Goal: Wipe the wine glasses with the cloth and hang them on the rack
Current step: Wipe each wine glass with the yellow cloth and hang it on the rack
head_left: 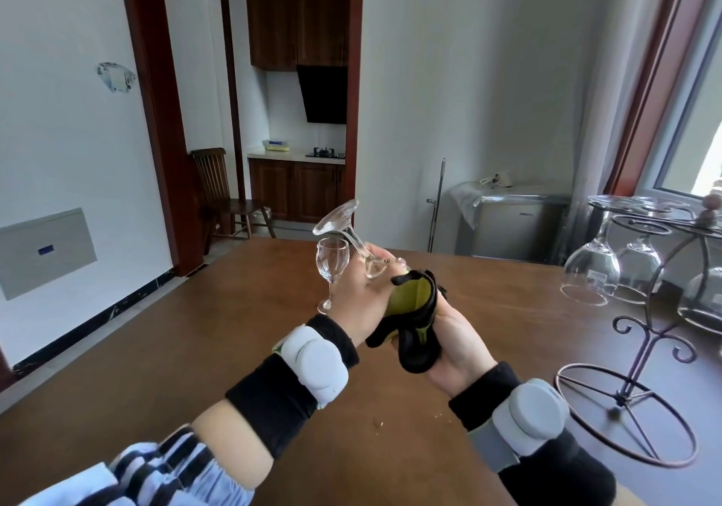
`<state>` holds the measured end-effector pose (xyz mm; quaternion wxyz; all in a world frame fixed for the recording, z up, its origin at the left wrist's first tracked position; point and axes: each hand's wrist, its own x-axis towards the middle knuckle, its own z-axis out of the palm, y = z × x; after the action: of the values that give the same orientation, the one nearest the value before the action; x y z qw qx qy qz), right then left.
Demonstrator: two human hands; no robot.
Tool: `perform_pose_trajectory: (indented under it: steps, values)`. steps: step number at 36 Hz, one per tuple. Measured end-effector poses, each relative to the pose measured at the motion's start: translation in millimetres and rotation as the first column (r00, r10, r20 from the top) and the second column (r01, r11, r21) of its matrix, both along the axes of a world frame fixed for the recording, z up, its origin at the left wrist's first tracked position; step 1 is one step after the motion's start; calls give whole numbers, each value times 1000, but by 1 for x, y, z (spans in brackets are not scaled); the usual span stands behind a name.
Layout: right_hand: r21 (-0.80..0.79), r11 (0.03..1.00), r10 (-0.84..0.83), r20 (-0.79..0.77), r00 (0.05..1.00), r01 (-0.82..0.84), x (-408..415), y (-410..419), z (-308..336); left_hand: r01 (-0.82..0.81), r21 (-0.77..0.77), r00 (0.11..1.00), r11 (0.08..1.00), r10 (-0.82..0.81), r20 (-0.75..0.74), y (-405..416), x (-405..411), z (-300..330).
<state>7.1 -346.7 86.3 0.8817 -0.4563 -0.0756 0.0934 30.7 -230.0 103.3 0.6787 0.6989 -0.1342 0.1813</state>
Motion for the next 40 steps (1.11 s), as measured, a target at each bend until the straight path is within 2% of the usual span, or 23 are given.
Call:
perform_pose_trajectory:
  steps: [4,9,12,14,17,19,21,23,27,30,32,36,38,40]
  values:
    - [-10,1000,1,-72,997,-2,-1,3,3,-64,146,997,987,56,62,2,0,-8]
    - [-79,996,-50,-84,995,44,-2,5,6,-53,148,996,988,41,84,3,-2,-12]
    - [-205,963,-196,-98,976,173,10,10,-6,-56,143,995,988,44,85,4,-1,-14]
    - [-344,902,-312,-102,945,261,21,12,-16,-46,157,994,986,30,103,5,0,-13]
    - [-555,748,-420,26,907,363,27,15,-25,-54,224,990,973,24,136,8,-4,-9]
    - [-609,654,-445,172,879,450,26,12,-29,-61,279,988,958,18,156,10,-6,-6]
    - [-622,606,-445,252,859,496,28,8,-35,-15,312,990,950,-30,140,11,-8,-4]
    - [-556,686,-463,166,871,470,31,7,-39,27,306,992,952,-63,108,11,-9,-4]
    - [-265,857,-469,-44,882,442,36,-8,-36,62,235,998,970,-63,-3,16,-7,-2]
    - [71,979,-194,19,981,192,35,-27,-24,159,20,982,987,-156,-108,20,-7,-1]
    - [210,977,-40,43,998,30,33,-38,-16,177,-74,969,981,-187,-161,24,-3,-3]
    - [130,984,-128,41,991,121,25,-42,-5,204,-269,922,941,-277,-270,24,5,-6]
    - [23,982,-187,185,965,187,12,-30,2,169,-333,908,928,-278,-314,22,6,-6]
    - [-200,949,-135,440,888,244,-1,-19,6,133,-371,899,919,-269,-344,18,9,-7]
